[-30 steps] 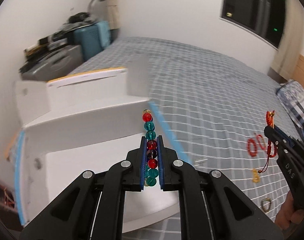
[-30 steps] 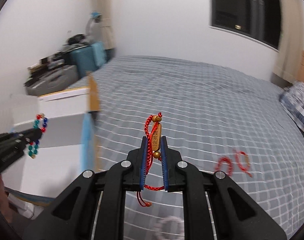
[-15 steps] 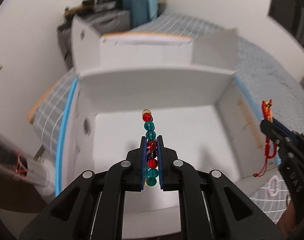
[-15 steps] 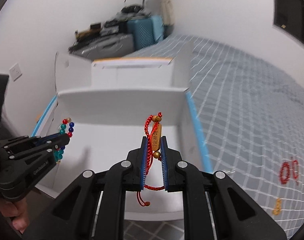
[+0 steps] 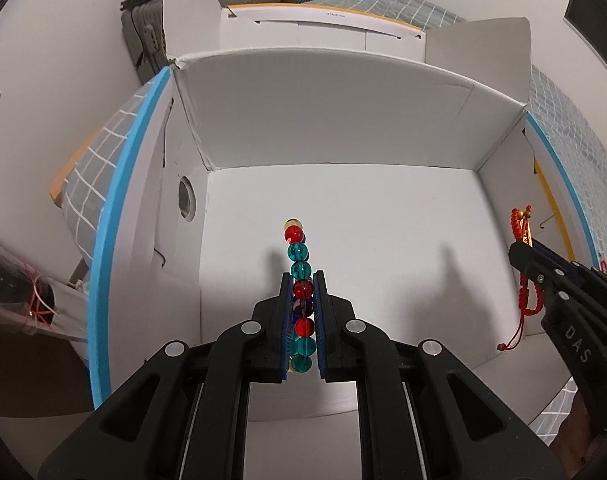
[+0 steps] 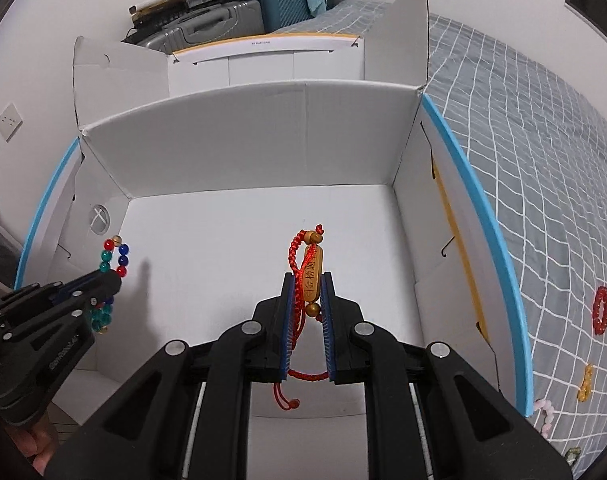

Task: Organize jewelry
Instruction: 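Open both tools to drop the bracelets into the box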

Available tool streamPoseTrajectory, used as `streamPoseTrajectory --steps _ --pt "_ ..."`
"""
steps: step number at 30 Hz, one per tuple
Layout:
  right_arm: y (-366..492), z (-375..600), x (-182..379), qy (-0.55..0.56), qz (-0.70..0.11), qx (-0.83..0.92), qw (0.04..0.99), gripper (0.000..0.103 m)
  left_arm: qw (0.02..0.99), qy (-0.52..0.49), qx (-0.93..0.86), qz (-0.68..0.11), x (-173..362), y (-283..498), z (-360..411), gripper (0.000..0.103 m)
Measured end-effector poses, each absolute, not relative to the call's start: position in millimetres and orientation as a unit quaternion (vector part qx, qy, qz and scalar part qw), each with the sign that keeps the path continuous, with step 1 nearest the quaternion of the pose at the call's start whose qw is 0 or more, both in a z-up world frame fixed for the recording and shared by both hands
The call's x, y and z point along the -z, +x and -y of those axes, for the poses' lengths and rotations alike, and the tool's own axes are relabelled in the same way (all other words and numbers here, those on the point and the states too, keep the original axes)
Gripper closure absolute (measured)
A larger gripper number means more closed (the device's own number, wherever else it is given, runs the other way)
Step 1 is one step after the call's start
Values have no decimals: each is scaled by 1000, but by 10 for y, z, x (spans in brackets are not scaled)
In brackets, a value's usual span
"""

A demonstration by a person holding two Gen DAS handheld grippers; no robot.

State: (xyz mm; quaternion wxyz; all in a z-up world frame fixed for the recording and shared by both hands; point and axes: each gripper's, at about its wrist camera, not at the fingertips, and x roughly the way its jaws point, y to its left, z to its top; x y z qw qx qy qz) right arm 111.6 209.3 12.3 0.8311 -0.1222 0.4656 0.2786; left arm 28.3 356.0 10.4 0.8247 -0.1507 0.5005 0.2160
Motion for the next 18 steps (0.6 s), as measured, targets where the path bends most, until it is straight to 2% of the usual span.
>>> streamPoseTrajectory --steps 13,15,16,17,18 --pt "1094 -2122 -126 -119 -465 -284 830 88 825 -146 -217 -500 -118 284 -3569 91" --pt "1083 -2136 -150 -116 -465 -288 829 81 828 -143 -221 -495 -173 260 -3560 89" --pt "1067 -2131 -177 -115 -462 -293 829 71 830 -140 -223 -492 -202 249 -3551 86" --pt "1058 -2122 -203 -113 -457 -295 831 61 832 -137 -225 -488 -236 238 -3540 73" --pt "1043 -2096 -244 -109 -450 -294 836 52 835 -136 -229 -482 -282 217 -3531 54"
